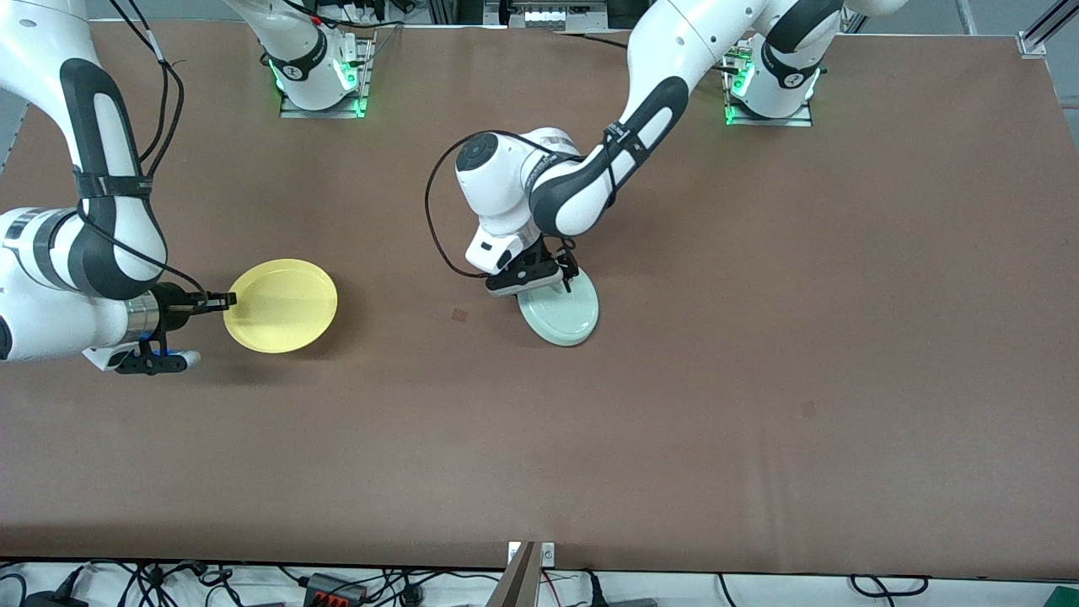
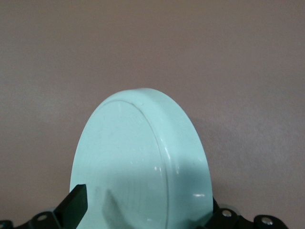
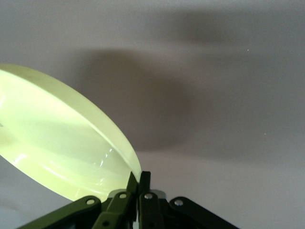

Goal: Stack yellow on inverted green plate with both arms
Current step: 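Lower the inverted green plate onto the table and open the left gripper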

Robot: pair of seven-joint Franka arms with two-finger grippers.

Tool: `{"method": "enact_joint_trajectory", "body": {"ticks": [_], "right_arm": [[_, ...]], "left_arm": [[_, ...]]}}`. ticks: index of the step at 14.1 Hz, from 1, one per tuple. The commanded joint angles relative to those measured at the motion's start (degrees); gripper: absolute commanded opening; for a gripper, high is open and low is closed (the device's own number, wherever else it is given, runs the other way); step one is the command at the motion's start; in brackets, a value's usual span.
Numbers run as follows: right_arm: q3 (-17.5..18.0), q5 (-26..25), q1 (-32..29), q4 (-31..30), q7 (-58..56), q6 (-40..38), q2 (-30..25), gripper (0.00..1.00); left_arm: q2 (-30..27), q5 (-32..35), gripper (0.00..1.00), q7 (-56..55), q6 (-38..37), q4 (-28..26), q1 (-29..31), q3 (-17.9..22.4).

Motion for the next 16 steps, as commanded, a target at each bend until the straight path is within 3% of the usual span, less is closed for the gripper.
{"method": "enact_joint_trajectory", "body": {"ticks": [1,5,9,14,16], "right_arm": [[0.33,-0.45,-0.83,1.00,-1.11,-0.60,0.34,0.00],[0.33,-0.36,-0.92,1.00,-1.11,-0.60,0.34,0.00],[0.33,-0.36,-0.83,1.00,-1.11,-0.51,0.52,0.00],[0.33,-0.45,-0.83,1.00,-1.11,-0.51,0.69,0.00],[0.33,-0.45,-0.83,1.00,-1.11,-0.51,0.69,0.00]], "left_arm": [[-0.63,-4.23,1.00,0.09,1.98,-0.83,2.57,-0.43],[0.51,-5.38,1.00,0.09,3.73,-1.36,5.12,-0.43],[-0.19,-11.17,1.00,0.09,6.64,-1.28,6.44,-0.51],[-0.10,-17.16,1.00,0.09,14.89,-1.54,8.11,-0.60],[0.16,-17.17,1.00,0.00,19.88,-4.16,8.90,-0.60]]}}
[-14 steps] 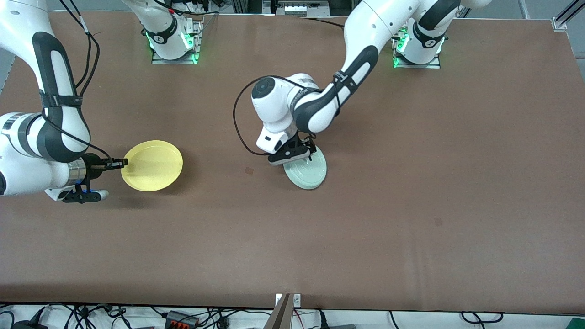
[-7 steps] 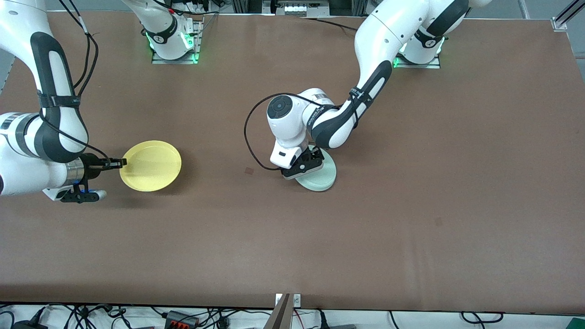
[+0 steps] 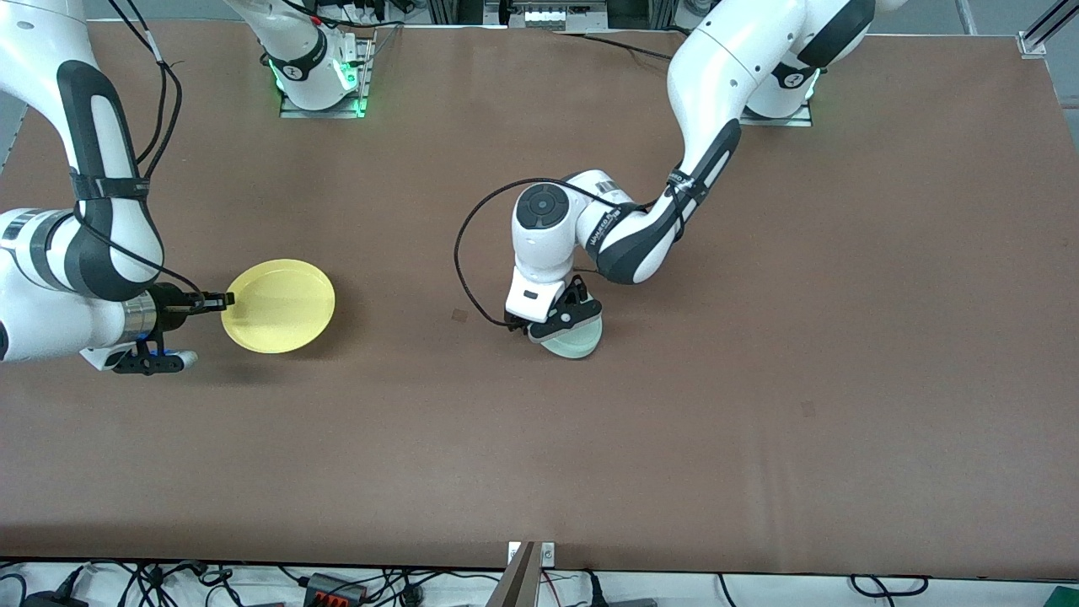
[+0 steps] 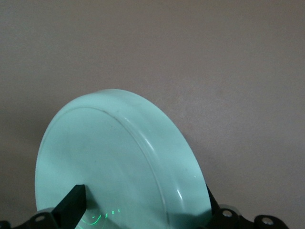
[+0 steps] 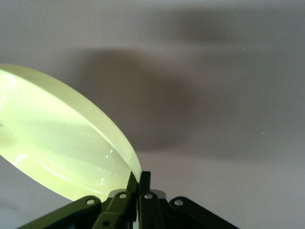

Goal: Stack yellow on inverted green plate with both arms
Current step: 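Lower the inverted green plate onto the table and open the left gripper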

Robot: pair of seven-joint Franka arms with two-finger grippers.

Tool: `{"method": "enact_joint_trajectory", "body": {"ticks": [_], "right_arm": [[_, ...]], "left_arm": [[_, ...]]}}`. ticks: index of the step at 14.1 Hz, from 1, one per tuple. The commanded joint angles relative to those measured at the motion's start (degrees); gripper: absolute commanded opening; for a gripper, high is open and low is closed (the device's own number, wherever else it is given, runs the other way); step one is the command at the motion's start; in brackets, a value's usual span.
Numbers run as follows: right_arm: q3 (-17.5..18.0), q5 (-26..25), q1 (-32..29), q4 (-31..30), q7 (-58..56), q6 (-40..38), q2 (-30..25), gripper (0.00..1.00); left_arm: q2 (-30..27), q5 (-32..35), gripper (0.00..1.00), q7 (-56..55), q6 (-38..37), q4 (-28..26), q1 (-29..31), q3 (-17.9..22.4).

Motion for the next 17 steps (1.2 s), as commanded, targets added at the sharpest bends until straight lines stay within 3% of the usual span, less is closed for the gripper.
{"method": "enact_joint_trajectory", "body": {"ticks": [1,4,9,11,14,17], "right_arm": [[0.35,-0.45,-0.34,1.00,-1.04,-0.51,0.48,0.00],[0.35,-0.36,-0.34,1.00,-1.04,-0.43,0.48,0.00],[0.35,-0.36,-0.34,1.00,-0.95,-0.34,0.57,0.00],[0.35,-0.36,-0.34,1.00,-0.95,-0.34,0.57,0.00],[0.35,-0.27,-0.34,1.00,-0.95,-0.42,0.83,0.00],[0.35,-0.27,-0.34,1.00,-0.95,-0.42,0.83,0.00]], "left_arm": [[-0.11,-1.29,1.00,-0.01,11.11,-6.02,1.13,-0.49],[-0.20,-0.33,1.00,0.87,14.15,-8.77,2.18,-0.14],[-0.99,0.73,1.00,2.36,6.33,-8.59,1.31,0.21],[-0.90,6.07,1.00,1.49,4.84,-8.50,-1.50,2.48],[-2.04,11.78,1.00,1.83,-9.36,-7.02,-3.09,2.76],[-3.36,12.33,1.00,2.89,-12.83,-6.92,-3.09,2.32]]}}
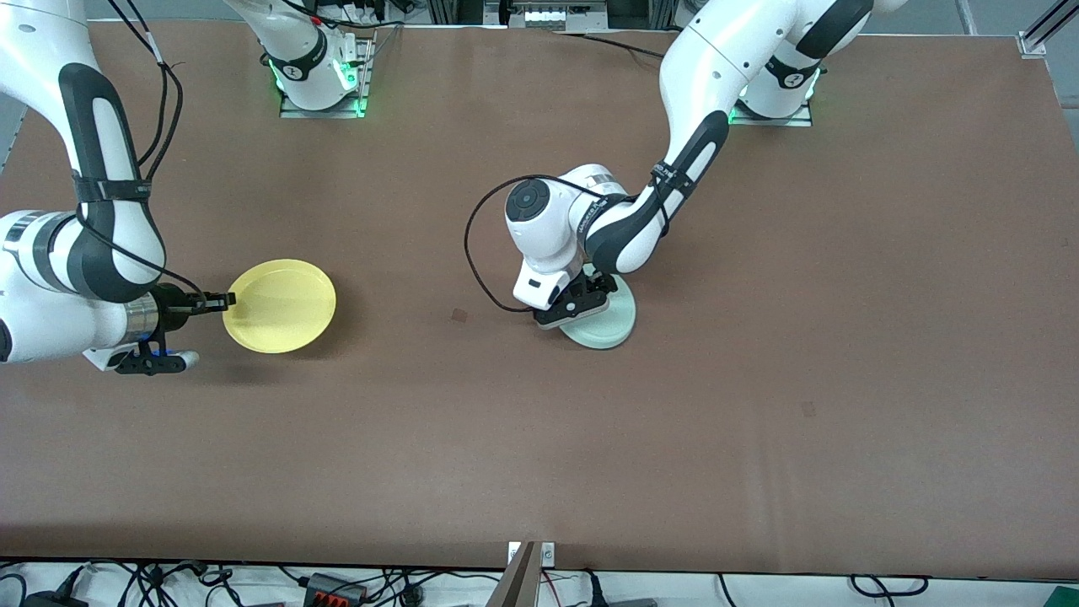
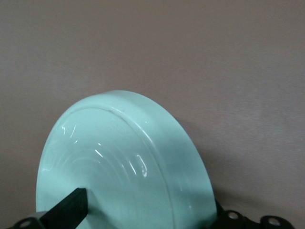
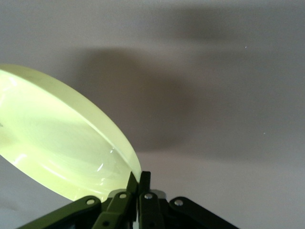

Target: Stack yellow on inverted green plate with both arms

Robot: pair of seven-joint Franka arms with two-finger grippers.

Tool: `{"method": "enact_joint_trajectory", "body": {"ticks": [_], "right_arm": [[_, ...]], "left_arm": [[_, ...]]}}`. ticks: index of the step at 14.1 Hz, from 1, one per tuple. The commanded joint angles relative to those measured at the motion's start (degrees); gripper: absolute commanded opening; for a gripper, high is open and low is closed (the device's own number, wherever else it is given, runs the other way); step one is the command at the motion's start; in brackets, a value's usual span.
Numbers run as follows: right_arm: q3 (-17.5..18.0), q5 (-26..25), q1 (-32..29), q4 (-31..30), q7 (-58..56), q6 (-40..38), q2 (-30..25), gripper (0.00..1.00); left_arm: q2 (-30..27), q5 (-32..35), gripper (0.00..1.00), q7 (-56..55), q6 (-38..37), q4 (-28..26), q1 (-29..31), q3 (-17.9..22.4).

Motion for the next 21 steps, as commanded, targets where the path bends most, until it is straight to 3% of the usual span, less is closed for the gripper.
{"method": "enact_joint_trajectory", "body": {"ticks": [1,5,9,12,14,17,21], "right_arm": [[0.35,-0.19,-0.35,1.00,-0.94,-0.43,0.37,0.00],[0.35,-0.10,-0.35,1.00,-0.86,-0.52,0.37,0.00],[0.35,-0.10,-0.26,1.09,-0.86,-0.52,0.19,0.00],[0.70,0.08,0.18,1.44,-0.07,-1.04,-0.77,0.00],[0.96,0.34,1.05,1.44,0.37,-1.13,-0.86,0.00],[1.05,7.35,4.56,1.44,3.43,-1.04,-0.60,0.00],[1.05,13.68,11.77,2.40,13.35,1.06,1.33,0.00]], "left_arm": [[-1.58,0.72,1.00,1.57,-1.20,-0.78,-0.17,0.65],[-4.29,-0.77,1.00,6.48,-1.11,-0.25,1.93,-0.57],[-4.83,-2.27,1.00,9.13,-1.11,-0.08,7.82,-6.98],[-8.60,-2.36,1.00,15.08,-2.85,-0.60,10.80,-7.08],[-11.32,-2.45,1.00,20.26,-8.02,-0.43,12.56,-7.08],[-16.15,-3.93,1.00,32.99,-14.17,-0.43,16.78,-7.26],[-22.04,-11.57,1.00,53.12,-21.74,-0.26,24.68,-7.17]]}}
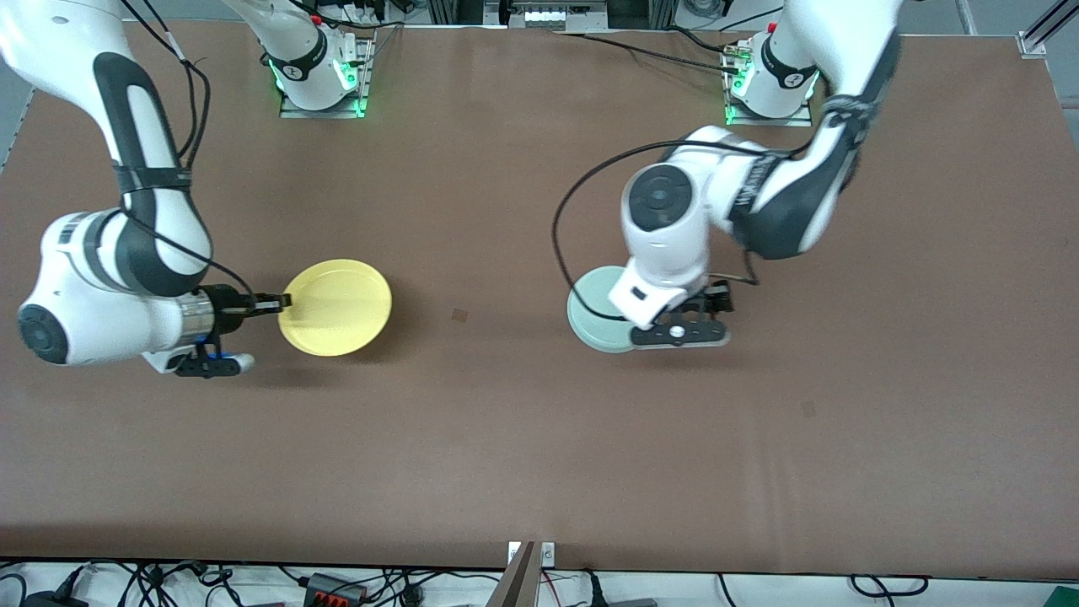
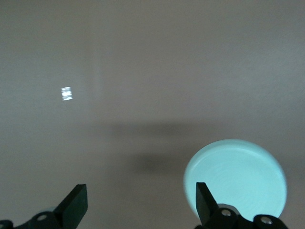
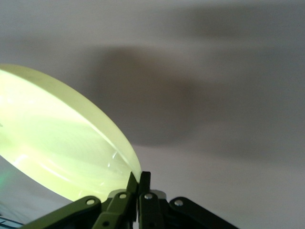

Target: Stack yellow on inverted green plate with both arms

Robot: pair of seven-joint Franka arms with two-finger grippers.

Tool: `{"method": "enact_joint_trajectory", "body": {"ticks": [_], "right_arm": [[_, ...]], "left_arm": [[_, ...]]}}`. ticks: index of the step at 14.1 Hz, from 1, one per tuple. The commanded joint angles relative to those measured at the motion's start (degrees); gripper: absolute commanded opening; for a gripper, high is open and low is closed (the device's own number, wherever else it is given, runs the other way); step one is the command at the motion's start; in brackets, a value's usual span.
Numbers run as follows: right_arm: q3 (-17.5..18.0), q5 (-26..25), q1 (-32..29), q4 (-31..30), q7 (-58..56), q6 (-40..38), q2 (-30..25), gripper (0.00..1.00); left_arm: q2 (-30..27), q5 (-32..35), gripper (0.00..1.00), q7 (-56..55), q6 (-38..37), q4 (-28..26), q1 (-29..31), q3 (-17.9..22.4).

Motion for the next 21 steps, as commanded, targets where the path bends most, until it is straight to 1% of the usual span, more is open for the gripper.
{"method": "enact_joint_trajectory", "body": {"ticks": [1,3,4,5,6,7,9,11,13,15,16,17,18,19,21], "right_arm": [[-0.18,5.47,5.11,1.79,8.25,1.99,1.68,0.00],[-0.09,8.82,9.94,3.28,13.97,5.15,3.51,0.00],[-0.09,10.14,12.40,3.98,17.13,7.26,4.57,0.00],[-0.09,11.81,14.51,4.42,20.21,9.45,5.36,0.00],[-0.09,14.09,16.88,4.95,23.37,11.82,6.41,0.00],[-0.18,15.94,19.08,5.56,25.49,13.76,7.38,0.00],[-0.09,19.98,22.95,5.83,28.40,17.63,8.79,0.00],[-0.18,24.02,27.43,5.83,30.86,21.93,9.94,0.00],[-0.18,25.36,31.74,5.83,33.32,28.07,11.86,0.00],[-0.18,25.45,34.64,6.18,34.91,34.40,13.80,0.00],[-0.18,25.45,34.83,6.45,34.74,35.83,14.50,0.00],[-0.18,25.54,35.01,6.80,35.18,36.28,15.38,0.00],[-0.09,25.54,35.97,7.76,35.53,36.45,16.43,0.00],[-0.18,25.45,37.02,8.29,36.49,36.72,17.23,0.00],[-0.18,25.45,37.73,9.08,38.17,39.08,18.11,0.00]], "left_arm": [[-4.73,-5.60,1.00,11.86,-3.61,-1.12,6.84,-1.02],[-7.02,-12.80,1.00,19.84,-3.45,-1.12,12.30,-0.76],[-7.82,-15.18,1.00,23.72,-3.53,-1.12,14.59,-0.67],[-8.00,-16.25,1.00,26.89,-3.45,-1.12,16.70,-0.59],[-9.48,-17.05,1.00,30.05,-3.44,-1.38,18.02,-0.06],[-10.89,-17.14,1.00,32.95,-3.62,-1.56,18.21,0.99],[-15.10,-17.23,1.00,33.77,-4.85,-2.61,16.73,6.50],[-19.93,-17.32,1.00,35.95,-5.90,-6.29,11.82,12.57],[-24.41,-18.45,1.00,37.46,-5.82,-11.12,11.45,14.52],[-27.06,-22.13,1.00,36.94,-6.43,-14.46,10.66,15.84],[-27.33,-23.54,1.00,36.85,-6.17,-15.35,10.31,17.50],[-27.60,-23.47,1.00,37.37,-6.17,-15.53,9.43,18.39],[-28.38,-23.56,1.00,37.46,-5.91,-15.54,9.16,18.57],[-29.09,-23.12,1.00,37.55,-4.08,-15.88,8.90,19.36],[-31.72,-23.03,1.00,37.64,-1.87,-20.26,9.16,19.37]]}}
